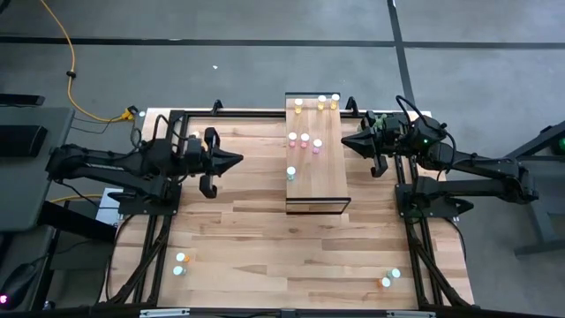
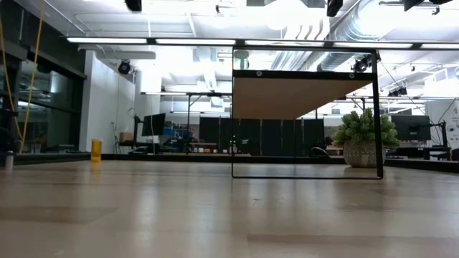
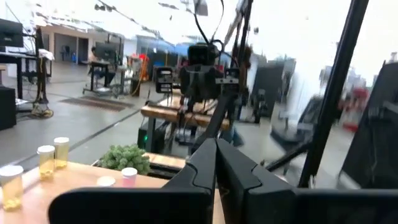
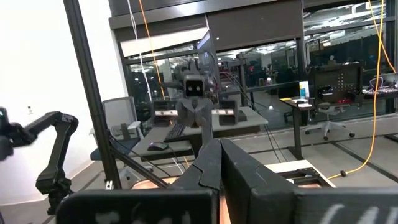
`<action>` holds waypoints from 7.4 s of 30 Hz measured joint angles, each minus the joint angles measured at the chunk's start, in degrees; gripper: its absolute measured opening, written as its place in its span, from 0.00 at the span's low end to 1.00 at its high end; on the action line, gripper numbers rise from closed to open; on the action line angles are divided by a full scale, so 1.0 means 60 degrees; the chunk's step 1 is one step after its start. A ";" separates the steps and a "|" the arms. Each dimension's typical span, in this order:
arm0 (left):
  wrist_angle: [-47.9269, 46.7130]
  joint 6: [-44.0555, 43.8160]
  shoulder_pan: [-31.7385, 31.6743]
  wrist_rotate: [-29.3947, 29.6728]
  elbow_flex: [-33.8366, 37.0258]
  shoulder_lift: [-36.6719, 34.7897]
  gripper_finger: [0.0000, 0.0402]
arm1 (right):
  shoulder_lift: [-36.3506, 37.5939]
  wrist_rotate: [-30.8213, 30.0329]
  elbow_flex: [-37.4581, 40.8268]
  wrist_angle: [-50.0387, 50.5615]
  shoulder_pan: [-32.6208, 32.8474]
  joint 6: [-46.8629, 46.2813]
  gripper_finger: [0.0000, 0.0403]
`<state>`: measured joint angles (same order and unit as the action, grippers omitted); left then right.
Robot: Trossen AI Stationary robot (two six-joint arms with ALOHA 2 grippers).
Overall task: Pick and place medicine bottles onto shelf by color
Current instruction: Put the right blue pill bottle on the shelf aligned with the other blue pill bottle
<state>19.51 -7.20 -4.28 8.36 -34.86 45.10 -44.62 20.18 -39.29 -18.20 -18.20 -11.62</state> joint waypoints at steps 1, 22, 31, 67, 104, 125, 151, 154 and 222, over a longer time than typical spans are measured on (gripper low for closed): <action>0.0536 -0.0173 -0.0036 0.0003 0.0371 -0.0054 0.00 | 0.0000 0.0004 0.0000 0.0001 0.0000 -0.0043 0.00; 0.2280 0.0480 -0.0114 0.0205 0.1152 -0.0275 0.00 | -0.0053 -0.0114 0.0000 -0.0237 0.0022 -0.1486 0.00; 0.2263 0.0480 -0.0116 0.0569 0.1152 -0.0275 0.00 | -0.1347 -0.0028 -0.1872 0.2607 0.1766 -0.1331 0.00; 0.2146 0.0484 -0.0130 0.1068 0.1149 -0.0269 0.00 | -0.2874 -0.2356 -0.1279 0.9842 1.2633 -1.8312 0.00; 0.2226 0.0381 -0.0160 0.1318 0.1149 -0.0269 0.00 | -0.5764 -0.1770 -0.1275 0.9962 1.3329 -1.9416 0.59; 0.2222 0.0402 -0.0160 0.1318 0.1149 -0.0269 0.00 | -0.6189 -0.1576 -0.1275 0.9910 1.3106 -1.9517 0.40; 0.2222 0.0486 -0.0160 0.1504 0.1149 -0.0271 0.00 | -0.3969 -0.3164 -0.1278 1.0471 1.3079 -1.8960 0.27; 0.2222 0.0588 -0.0160 0.1504 0.1148 -0.0271 0.00 | -0.3434 -0.4033 -0.1473 1.0367 1.2995 -1.8320 0.27; -0.3979 -0.2026 -0.0805 -0.0718 -0.6968 0.7176 0.00 | -0.4022 -0.7501 -0.5184 0.9939 0.5967 -0.5047 0.27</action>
<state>-4.37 -19.35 -9.10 4.05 -76.67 88.15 -68.75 -24.82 -70.39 41.44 17.61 -41.90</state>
